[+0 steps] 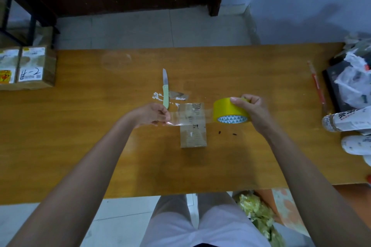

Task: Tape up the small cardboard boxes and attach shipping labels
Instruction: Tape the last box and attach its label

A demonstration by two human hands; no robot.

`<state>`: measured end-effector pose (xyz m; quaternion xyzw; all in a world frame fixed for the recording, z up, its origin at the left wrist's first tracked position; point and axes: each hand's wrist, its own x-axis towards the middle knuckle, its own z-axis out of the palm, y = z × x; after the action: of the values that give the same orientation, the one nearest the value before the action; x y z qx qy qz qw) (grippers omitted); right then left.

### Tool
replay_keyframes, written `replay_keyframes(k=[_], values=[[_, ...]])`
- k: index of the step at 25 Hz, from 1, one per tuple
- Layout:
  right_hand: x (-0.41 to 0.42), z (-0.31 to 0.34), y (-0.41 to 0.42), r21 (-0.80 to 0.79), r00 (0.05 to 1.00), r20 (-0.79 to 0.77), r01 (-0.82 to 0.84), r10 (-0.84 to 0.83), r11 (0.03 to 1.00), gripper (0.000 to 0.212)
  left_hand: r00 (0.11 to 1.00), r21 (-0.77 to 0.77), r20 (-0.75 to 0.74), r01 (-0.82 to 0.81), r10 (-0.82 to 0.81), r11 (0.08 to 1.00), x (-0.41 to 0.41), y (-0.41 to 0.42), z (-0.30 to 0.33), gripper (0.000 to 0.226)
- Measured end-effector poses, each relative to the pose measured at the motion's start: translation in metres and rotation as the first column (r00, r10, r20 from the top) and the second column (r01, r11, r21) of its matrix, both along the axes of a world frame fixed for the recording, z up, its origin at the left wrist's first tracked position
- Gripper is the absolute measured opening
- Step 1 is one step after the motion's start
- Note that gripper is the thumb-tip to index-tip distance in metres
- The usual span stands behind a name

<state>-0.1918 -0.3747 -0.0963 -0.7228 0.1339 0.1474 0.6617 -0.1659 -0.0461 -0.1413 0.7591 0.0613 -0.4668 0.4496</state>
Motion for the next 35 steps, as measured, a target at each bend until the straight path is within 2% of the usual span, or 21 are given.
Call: replay_keyframes(k=[3,19,23,27,31,35], values=[[0.0,-0.006,-0.005,-0.017,1.0,-0.015,0.01,-0.01,1.0,0.044,1.0,0.001,-0.027,-0.004,0.004,1.0,-0.001,-0.004,-0.003,0.002],[-0.011,-0.038,-0.007,-0.07,0.999,-0.033,0.029,-0.032,0.997,0.04,0.996,0.159,0.085,0.02,-0.034,0.987,-0.006,-0.022,-0.016,0.007],[-0.015,-0.05,-0.005,-0.155,1.0,-0.004,-0.021,0.02,0.988,0.044,0.996,0.175,0.079,0.021,-0.036,0.984,-0.009,-0.026,-0.026,0.006],[-0.021,-0.063,0.004,-0.226,0.998,0.005,-0.061,0.064,0.972,0.045,0.991,0.234,0.135,-0.014,-0.018,0.972,-0.016,-0.041,-0.04,0.007],[-0.023,-0.073,0.005,-0.237,0.999,-0.029,-0.041,0.035,0.971,0.044,0.986,0.236,0.148,-0.104,0.07,0.966,-0.023,-0.053,-0.048,0.008],[-0.027,-0.079,0.005,-0.239,0.995,-0.094,-0.049,0.028,0.97,0.036,0.94,0.192,0.19,-0.32,0.285,0.928,-0.036,-0.065,-0.053,0.015]])
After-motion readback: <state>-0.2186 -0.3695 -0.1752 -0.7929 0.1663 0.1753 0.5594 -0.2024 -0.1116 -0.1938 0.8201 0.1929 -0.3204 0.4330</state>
